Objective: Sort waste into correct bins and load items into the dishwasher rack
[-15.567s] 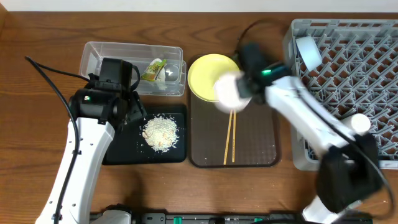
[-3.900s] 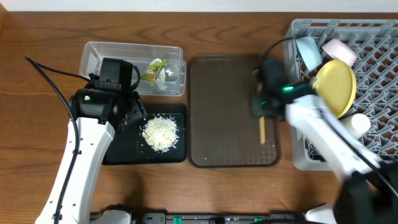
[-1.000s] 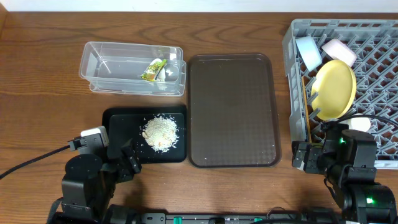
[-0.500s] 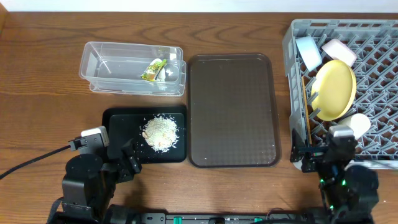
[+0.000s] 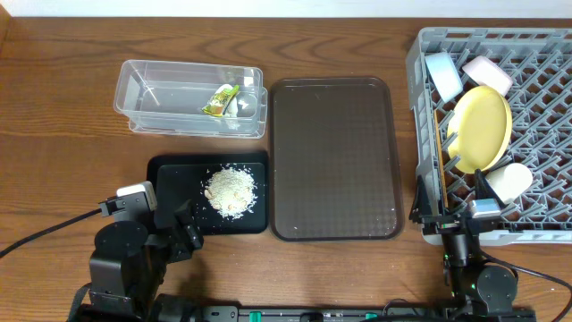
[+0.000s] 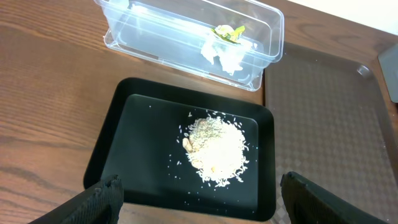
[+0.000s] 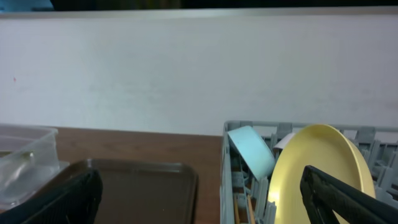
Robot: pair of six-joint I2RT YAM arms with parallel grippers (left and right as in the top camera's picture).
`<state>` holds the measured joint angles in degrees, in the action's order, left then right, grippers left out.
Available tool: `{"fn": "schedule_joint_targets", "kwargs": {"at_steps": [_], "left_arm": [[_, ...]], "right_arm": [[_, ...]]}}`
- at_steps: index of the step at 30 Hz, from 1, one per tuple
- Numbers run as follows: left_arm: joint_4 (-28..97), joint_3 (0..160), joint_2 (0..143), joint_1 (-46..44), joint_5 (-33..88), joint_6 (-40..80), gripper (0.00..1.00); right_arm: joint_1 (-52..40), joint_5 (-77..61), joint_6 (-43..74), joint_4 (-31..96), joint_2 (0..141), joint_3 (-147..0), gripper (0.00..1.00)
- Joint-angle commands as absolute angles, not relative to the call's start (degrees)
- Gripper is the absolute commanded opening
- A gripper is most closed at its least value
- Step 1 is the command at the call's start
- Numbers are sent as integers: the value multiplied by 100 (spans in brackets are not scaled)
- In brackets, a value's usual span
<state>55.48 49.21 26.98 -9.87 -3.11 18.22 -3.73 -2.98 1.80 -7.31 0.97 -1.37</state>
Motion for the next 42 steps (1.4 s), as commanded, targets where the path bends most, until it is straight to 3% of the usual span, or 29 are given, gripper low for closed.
{"fn": "schedule_joint_targets", "kwargs": {"at_steps": [1,5,42], "left_arm": [[5544,4923,2689,-1007,-298,1872,83],[5544,4923,2689,-1007,-298,1872,83],[5719,4908,2639,-969,-368,1780,83]], "right_arm": [[-438,-172,97,-611,27,-32,99],[-438,-220,174,414,27,-32,99],[-436,-239,336,412,178,-36,99]]}}
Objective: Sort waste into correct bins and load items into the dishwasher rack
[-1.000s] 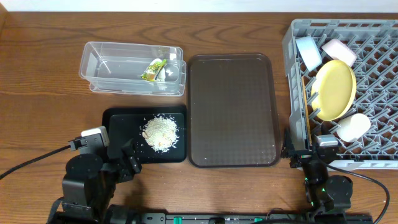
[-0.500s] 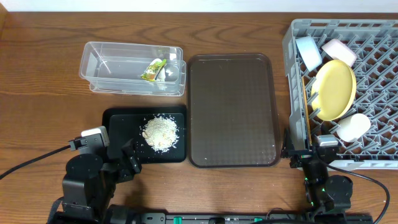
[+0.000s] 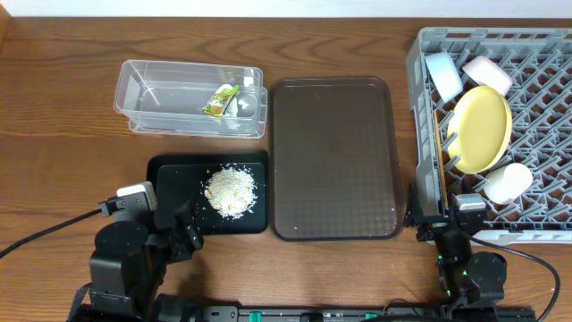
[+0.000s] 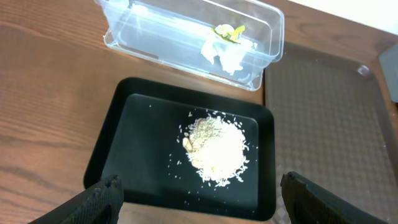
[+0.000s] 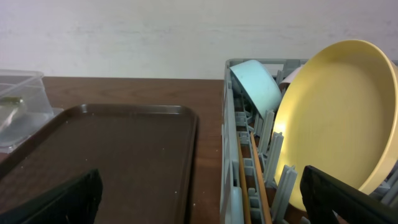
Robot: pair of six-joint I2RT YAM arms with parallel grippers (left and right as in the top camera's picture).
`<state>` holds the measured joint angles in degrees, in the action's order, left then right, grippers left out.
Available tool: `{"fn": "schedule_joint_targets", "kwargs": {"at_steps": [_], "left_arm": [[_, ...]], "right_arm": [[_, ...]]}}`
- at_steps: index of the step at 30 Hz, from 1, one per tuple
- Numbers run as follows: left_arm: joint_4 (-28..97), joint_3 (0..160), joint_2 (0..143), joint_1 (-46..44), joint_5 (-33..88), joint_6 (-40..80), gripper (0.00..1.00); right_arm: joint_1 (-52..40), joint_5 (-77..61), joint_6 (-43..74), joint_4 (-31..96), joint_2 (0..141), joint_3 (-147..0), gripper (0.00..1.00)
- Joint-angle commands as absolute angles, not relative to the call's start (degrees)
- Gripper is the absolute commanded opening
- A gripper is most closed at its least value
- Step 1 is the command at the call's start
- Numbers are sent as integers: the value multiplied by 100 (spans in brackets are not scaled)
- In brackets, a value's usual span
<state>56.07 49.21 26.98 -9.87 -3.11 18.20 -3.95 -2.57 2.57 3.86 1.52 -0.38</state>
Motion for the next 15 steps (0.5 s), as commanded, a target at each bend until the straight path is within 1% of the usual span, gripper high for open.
{"fn": "schedule_joint_targets", "kwargs": {"at_steps": [1,5,9,15], "left_arm": [[5708,4864,2582,-902,-364,1693,83],[5159,4287,2078,-617,-336,1374,83],[4075,3227,1295,-482,-204,1072,84],[2368,1730,342,-451,-196,1070,84]], "right_arm": [[-436,-239,336,412,178,-36,99],[-436,-239,336,412,178,-36,99],[-436,-239,336,412,178,-36,99],[-436,-239,336,412,178,-36,99]]}}
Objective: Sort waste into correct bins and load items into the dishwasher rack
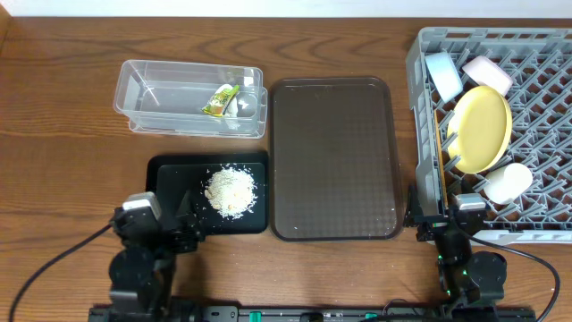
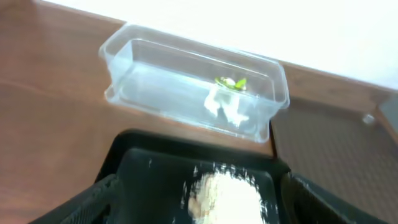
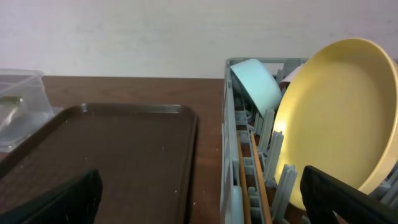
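Note:
A black tray [image 1: 170, 174] holds a pile of rice [image 1: 231, 190], blurred in the left wrist view as rice [image 2: 227, 190]. Behind it a clear bin [image 1: 152, 98] contains a green wrapper [image 1: 220, 98] and white tissue. The grey dish rack [image 1: 536, 54] at the right carries a yellow plate [image 1: 481, 128], a light blue bowl [image 1: 442, 73], a pink bowl [image 1: 487, 73] and a white cup [image 1: 508, 182]. My left gripper [image 1: 179, 231] stands open and empty at the black tray's near edge. My right gripper [image 1: 451, 222] is open and empty by the rack's front left corner.
A brown tray [image 1: 334, 159] lies between the black tray and the rack, also seen as the brown tray [image 3: 106, 149]. Orange chopsticks [image 1: 440, 170] lie along the rack's left side. The table's front edge is just behind both arms.
My left arm has drawn back toward the table's front edge, and its camera now looks more level across the black tray and the bin. The right arm has not moved.
At first my left gripper was open over the black tray's near edge and my right gripper was open at the rack's front, its camera facing the wall. Then the right arm sat lower and nearer the front edge. Now the left arm has drawn back too.

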Robot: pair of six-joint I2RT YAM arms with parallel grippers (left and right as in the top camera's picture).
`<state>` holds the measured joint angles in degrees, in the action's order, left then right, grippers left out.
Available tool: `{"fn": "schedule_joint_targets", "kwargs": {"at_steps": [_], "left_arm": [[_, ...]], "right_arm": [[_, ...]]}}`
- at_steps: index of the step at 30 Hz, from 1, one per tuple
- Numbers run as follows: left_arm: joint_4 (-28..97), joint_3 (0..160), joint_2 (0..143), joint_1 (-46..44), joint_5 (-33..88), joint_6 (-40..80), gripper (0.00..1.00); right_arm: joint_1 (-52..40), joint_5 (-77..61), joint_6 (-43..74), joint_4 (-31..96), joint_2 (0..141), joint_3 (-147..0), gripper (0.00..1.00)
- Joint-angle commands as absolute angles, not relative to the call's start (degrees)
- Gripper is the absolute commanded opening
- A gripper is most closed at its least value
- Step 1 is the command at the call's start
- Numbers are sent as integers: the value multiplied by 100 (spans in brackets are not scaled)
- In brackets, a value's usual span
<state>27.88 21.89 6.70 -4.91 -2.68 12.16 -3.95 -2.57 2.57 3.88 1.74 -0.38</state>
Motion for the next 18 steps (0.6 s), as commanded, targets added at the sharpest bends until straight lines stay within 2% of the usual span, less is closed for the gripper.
{"fn": "schedule_joint_targets", "kwargs": {"at_steps": [1,10,18], "left_arm": [[2091,1527,231,-451,-191,1068,84],[-294,110,10,-451,27,526,83],[405,23,10,-451,104,366,83]], "right_arm": [[-436,-239,333,412,178,-36,99],[-436,-239,336,412,178,-36,99],[-436,-239,336,412,178,-36,99]]}}
